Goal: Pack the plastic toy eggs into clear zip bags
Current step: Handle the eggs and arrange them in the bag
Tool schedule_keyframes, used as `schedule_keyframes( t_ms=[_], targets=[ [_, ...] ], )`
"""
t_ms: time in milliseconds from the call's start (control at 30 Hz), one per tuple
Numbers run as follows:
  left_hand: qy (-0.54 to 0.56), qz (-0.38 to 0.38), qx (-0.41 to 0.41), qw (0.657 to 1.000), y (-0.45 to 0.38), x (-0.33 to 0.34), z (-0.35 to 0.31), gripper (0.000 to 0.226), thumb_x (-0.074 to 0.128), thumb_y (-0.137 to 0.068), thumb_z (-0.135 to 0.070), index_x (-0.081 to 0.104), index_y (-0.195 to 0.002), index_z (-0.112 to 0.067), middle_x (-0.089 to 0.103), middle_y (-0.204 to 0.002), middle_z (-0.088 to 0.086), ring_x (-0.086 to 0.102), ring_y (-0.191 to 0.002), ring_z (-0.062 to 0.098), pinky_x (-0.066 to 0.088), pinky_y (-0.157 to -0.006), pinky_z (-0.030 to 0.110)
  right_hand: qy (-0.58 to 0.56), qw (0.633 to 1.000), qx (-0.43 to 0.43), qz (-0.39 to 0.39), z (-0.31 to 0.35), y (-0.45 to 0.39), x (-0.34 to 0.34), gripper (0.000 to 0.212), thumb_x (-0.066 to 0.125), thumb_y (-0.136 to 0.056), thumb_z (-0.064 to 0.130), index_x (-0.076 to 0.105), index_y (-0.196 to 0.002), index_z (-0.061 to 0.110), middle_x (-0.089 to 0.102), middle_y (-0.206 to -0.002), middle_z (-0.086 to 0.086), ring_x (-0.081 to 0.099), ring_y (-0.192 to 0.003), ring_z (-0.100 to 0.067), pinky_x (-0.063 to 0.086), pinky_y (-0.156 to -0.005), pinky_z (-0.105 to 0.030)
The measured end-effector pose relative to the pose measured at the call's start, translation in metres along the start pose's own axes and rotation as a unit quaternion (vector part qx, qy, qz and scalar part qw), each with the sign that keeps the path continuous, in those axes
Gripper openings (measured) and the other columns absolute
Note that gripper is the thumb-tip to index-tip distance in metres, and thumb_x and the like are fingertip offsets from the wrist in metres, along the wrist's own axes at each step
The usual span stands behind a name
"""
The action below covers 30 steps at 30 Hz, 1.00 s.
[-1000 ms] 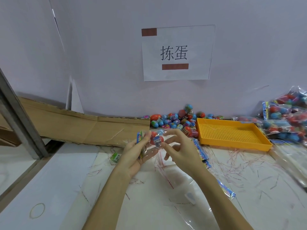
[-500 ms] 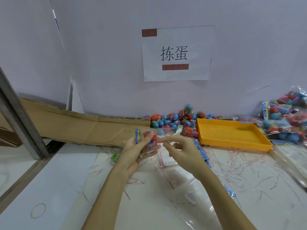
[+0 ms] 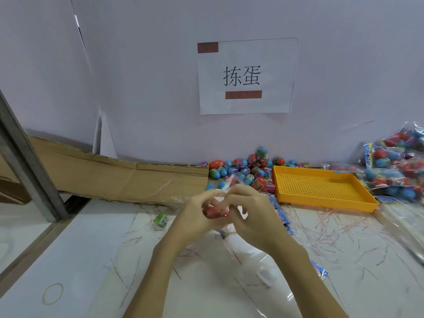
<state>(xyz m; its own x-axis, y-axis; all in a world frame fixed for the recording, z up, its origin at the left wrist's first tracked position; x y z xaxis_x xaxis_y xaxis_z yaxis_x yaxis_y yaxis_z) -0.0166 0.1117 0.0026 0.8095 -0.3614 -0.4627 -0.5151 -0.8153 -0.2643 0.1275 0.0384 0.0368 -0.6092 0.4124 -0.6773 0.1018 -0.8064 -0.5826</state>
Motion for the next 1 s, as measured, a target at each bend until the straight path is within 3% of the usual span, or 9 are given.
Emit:
schedule_keyframes(
  t_ms=[67, 133, 300, 433, 533, 600, 700, 867, 1000],
  targets=[
    [-0.025, -0.053, -0.003, 0.998, 0.000, -0.009, 0.000, 0.053, 0.080, -0.064, -0.066, 0.070, -0.110, -0.040, 0.076, -0.090, -0.019, 0.074, -0.083, 0.004, 0.063, -0.082, 0.033, 0.015, 0.999, 0.008, -0.035, 0.005, -0.004, -0.007, 0.036, 0.060, -0.095, 0.004, 0.071, -0.119, 0.028, 0.071, -0.096, 0.014, 0.059, -0.079, -0.001, 0.041, -0.067, -0.009],
    [-0.036, -0.103, -0.014, 0.994, 0.000, -0.016, 0.003, 0.046, 0.083, -0.067, -0.057, 0.069, -0.105, -0.035, 0.074, -0.086, -0.022, 0.072, -0.081, 0.000, 0.062, -0.078, 0.027, -0.015, 0.996, 0.009, -0.082, 0.011, -0.011, -0.015, 0.038, 0.058, -0.097, 0.002, 0.066, -0.126, 0.024, 0.073, -0.097, 0.014, 0.063, -0.070, 0.001, 0.045, -0.061, -0.009],
    [-0.016, -0.193, -0.079, 0.978, 0.001, -0.027, 0.015, 0.039, 0.092, -0.068, -0.043, 0.069, -0.094, -0.025, 0.074, -0.082, -0.010, 0.073, -0.076, 0.010, 0.059, -0.068, 0.026, -0.076, 0.976, 0.114, -0.169, -0.018, -0.046, -0.023, 0.027, 0.052, -0.098, -0.002, 0.069, -0.112, 0.015, 0.074, -0.097, 0.007, 0.065, -0.072, -0.003, 0.052, -0.063, -0.014],
    [0.040, -0.203, -0.091, 0.974, 0.002, -0.028, 0.016, 0.045, 0.092, -0.062, -0.046, 0.066, -0.093, -0.025, 0.074, -0.077, -0.009, 0.073, -0.066, 0.007, 0.061, -0.059, 0.024, 0.035, 0.982, 0.187, -0.002, -0.066, -0.070, 0.012, 0.045, 0.050, -0.096, -0.008, 0.063, -0.133, 0.013, 0.067, -0.131, -0.006, 0.062, -0.119, -0.022, 0.052, -0.100, -0.034],
    [0.057, -0.191, -0.114, 0.973, 0.000, -0.027, 0.020, 0.055, 0.094, -0.061, -0.047, 0.067, -0.103, -0.024, 0.076, -0.083, -0.004, 0.075, -0.068, 0.010, 0.062, -0.060, 0.026, 0.119, 0.961, 0.179, 0.177, -0.090, -0.079, 0.046, 0.061, 0.053, -0.093, -0.010, 0.049, -0.148, 0.017, 0.052, -0.150, -0.007, 0.049, -0.137, -0.028, 0.044, -0.111, -0.039],
    [0.040, -0.175, -0.133, 0.975, 0.000, -0.025, 0.021, 0.057, 0.092, -0.061, -0.052, 0.065, -0.104, -0.027, 0.076, -0.086, -0.007, 0.074, -0.073, 0.008, 0.057, -0.058, 0.017, 0.167, 0.951, 0.146, 0.216, -0.102, -0.083, 0.055, 0.055, 0.059, -0.094, -0.005, 0.053, -0.145, 0.014, 0.051, -0.149, -0.008, 0.046, -0.138, -0.028, 0.039, -0.113, -0.037],
    [0.028, -0.148, -0.152, 0.977, 0.000, -0.022, 0.020, 0.067, 0.083, -0.051, -0.065, 0.062, -0.105, -0.032, 0.076, -0.090, -0.008, 0.073, -0.078, 0.008, 0.058, -0.059, 0.016, 0.177, 0.960, 0.136, 0.170, -0.116, -0.082, 0.053, 0.042, 0.068, -0.093, 0.002, 0.065, -0.133, 0.014, 0.052, -0.144, -0.007, 0.043, -0.133, -0.026, 0.038, -0.113, -0.036],
    [0.043, -0.130, -0.132, 0.982, -0.001, -0.019, 0.016, 0.070, 0.086, -0.053, -0.061, 0.063, -0.110, -0.028, 0.078, -0.088, -0.005, 0.077, -0.080, 0.020, 0.064, -0.082, 0.046, 0.162, 0.970, 0.153, 0.093, -0.115, -0.078, 0.049, 0.025, 0.067, -0.095, 0.008, 0.066, -0.119, 0.016, 0.056, -0.121, -0.006, 0.048, -0.116, -0.026, 0.045, -0.096, -0.033],
    [0.024, -0.130, -0.130, 0.983, -0.001, -0.017, 0.012, 0.070, 0.086, -0.055, -0.061, 0.063, -0.112, -0.028, 0.077, -0.088, -0.009, 0.076, -0.083, 0.016, 0.064, -0.083, 0.046, 0.024, 0.981, 0.184, -0.055, -0.092, -0.074, 0.034, 0.021, 0.063, -0.100, 0.014, 0.063, -0.121, 0.013, 0.068, -0.112, -0.003, 0.063, -0.103, -0.020, 0.054, -0.089, -0.033]
  ],
)
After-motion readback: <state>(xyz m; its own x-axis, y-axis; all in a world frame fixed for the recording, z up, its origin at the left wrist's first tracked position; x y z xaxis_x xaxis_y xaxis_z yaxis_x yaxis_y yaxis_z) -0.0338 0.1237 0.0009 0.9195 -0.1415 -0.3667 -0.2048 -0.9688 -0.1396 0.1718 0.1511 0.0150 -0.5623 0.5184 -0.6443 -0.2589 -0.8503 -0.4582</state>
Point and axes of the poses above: each hand's wrist, its own y-axis away from the middle knuckle, its own x-axis out of the palm, z = x × y, the point moved 4 cm from there along -y, towards the middle knuckle
